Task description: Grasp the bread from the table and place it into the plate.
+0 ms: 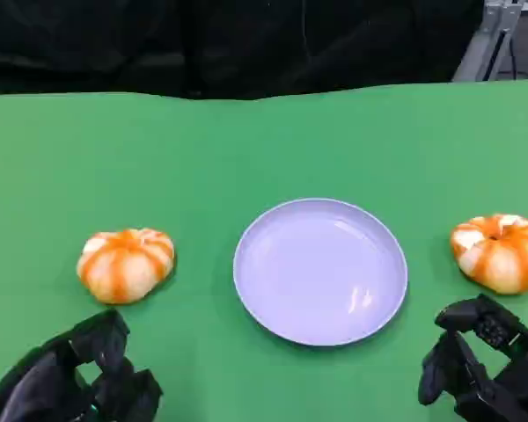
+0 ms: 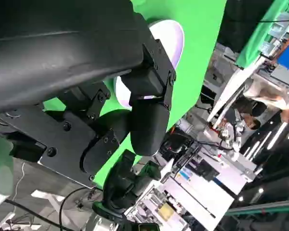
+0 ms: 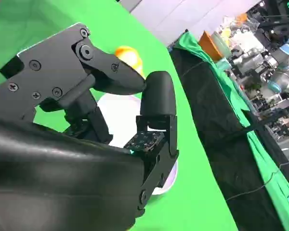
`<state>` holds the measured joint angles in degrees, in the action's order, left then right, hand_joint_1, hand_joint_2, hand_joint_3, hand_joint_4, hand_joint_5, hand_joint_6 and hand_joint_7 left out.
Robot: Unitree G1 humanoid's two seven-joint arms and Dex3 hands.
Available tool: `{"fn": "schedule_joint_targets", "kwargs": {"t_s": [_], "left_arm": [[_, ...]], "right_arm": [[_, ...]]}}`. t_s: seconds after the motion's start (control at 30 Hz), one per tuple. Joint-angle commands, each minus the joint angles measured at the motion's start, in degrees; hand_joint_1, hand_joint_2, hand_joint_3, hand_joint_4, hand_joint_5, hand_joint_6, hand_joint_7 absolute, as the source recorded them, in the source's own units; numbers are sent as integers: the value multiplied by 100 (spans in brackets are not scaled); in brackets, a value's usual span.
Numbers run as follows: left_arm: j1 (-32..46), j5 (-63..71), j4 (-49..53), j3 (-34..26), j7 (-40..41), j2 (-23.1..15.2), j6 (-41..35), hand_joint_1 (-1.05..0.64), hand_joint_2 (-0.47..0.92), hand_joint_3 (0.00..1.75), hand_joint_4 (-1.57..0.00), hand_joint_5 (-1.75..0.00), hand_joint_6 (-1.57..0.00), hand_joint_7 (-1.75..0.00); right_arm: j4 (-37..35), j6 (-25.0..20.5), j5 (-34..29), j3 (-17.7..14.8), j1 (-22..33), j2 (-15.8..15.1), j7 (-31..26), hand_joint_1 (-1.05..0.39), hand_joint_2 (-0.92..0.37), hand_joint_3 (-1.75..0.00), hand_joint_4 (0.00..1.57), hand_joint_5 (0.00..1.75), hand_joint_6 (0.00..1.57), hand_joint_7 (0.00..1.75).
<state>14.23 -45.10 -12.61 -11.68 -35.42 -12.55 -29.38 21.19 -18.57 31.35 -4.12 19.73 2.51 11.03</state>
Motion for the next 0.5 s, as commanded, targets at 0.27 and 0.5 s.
{"fn": "schedule_joint_targets", "kwargs": {"t_s": [0.27,0.5], "left_arm": [[49,55,-26,-40,78,-28,37,-14,56,128,-100,-175,-78,-175],[61,99,-81,-26,199,-20,50,-13,57,129,-99,-175,-77,-175]], "right_arm": [[58,-32,2,-47,13,-76,-24,-15,-57,-105,82,175,81,142],[38,12,-21,-41,9,-46,-34,-15,-57,-105,83,175,81,143]]}}
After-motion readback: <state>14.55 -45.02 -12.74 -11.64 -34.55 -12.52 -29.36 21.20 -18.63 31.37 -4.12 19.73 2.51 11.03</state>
